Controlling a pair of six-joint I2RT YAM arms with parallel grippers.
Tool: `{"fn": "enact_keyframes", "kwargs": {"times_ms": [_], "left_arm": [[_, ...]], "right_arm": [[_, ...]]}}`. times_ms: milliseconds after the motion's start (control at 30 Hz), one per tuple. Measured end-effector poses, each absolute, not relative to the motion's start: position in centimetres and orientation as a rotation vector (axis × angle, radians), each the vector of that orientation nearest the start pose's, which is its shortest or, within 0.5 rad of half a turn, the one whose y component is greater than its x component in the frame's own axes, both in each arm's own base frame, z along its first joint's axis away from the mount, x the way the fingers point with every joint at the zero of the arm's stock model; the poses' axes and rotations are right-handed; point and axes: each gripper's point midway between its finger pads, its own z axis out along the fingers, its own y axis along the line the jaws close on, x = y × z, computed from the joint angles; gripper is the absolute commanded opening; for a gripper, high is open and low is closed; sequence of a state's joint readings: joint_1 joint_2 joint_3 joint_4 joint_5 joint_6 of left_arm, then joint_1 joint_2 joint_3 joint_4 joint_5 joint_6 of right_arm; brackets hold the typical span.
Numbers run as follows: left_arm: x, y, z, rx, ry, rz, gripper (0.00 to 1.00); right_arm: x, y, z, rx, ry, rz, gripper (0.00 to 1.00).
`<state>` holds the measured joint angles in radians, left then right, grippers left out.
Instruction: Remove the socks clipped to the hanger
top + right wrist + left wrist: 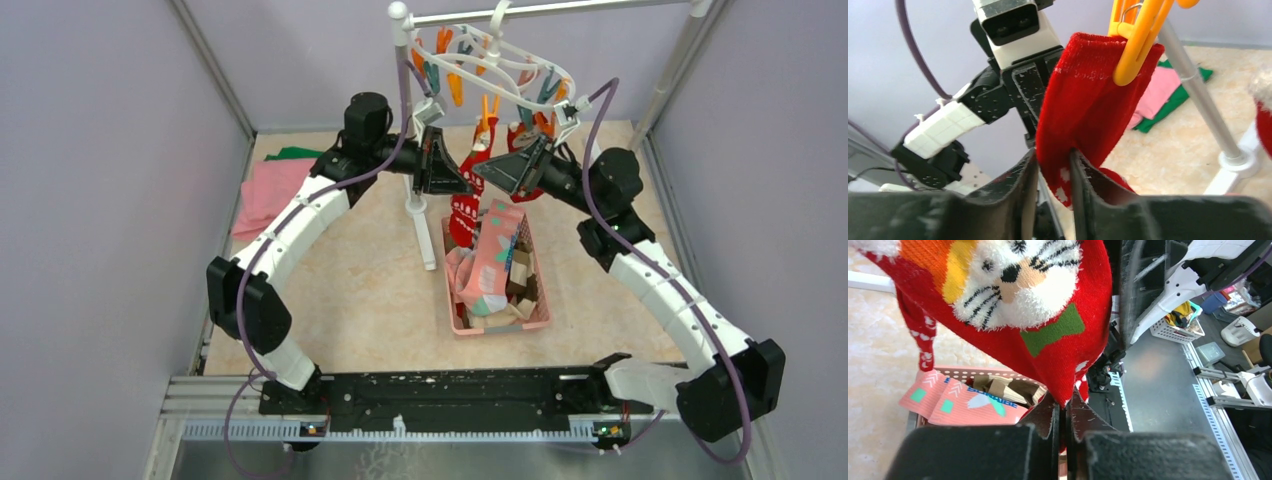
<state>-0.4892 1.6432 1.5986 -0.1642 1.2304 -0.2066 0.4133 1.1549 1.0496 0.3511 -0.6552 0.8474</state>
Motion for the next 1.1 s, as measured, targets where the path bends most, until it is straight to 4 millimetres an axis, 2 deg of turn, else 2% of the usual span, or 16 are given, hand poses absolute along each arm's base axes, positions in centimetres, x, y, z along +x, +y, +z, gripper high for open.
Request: {"fn": "enact_keyframes", "kwargs": {"times_ms": [67, 133, 400, 500, 700, 900, 967, 1100], "left_arm": [[27.6, -33.7, 36.1, 1.165, 1.51, -1.55, 0.0], [27.8, -33.7, 36.0, 1.156, 1.515, -1.541, 0.0], [28.6, -34.0, 35.9, 1.12, 1.539, -1.501, 0.0], [28.6, -34.1, 35.8, 1.112, 1.545, -1.496, 0.0], [28.7, -34.3, 35.8, 1.104, 1.552, -1.489, 0.0], [28.9, -34.4, 35.6, 1.097, 1.558, -1.482, 0.0], [29.0, -34.4, 35.6, 1.094, 1.561, -1.48, 0.0], [29.0, -34.4, 35.6, 1.091, 1.563, -1.477, 0.0]], "right_arm": [[28.0, 26.1, 40.7, -0.277, 1.533, 1.439, 0.62], [28.9, 25.6, 40.7, -0.245, 1.547, 1.385, 0.67], [33.4, 24.7, 44.5, -0.207, 1.473, 1.183, 0.69], [35.0, 24.4, 44.8, -0.177, 1.461, 1.127, 0.68], [37.2, 24.2, 43.6, -0.125, 1.481, 1.061, 0.56], [38.2, 23.9, 43.7, -0.086, 1.461, 1.033, 0.54], [38.2, 23.9, 44.3, -0.082, 1.437, 1.032, 0.48], [38.3, 23.7, 45.2, -0.069, 1.4, 1.038, 0.25]]}}
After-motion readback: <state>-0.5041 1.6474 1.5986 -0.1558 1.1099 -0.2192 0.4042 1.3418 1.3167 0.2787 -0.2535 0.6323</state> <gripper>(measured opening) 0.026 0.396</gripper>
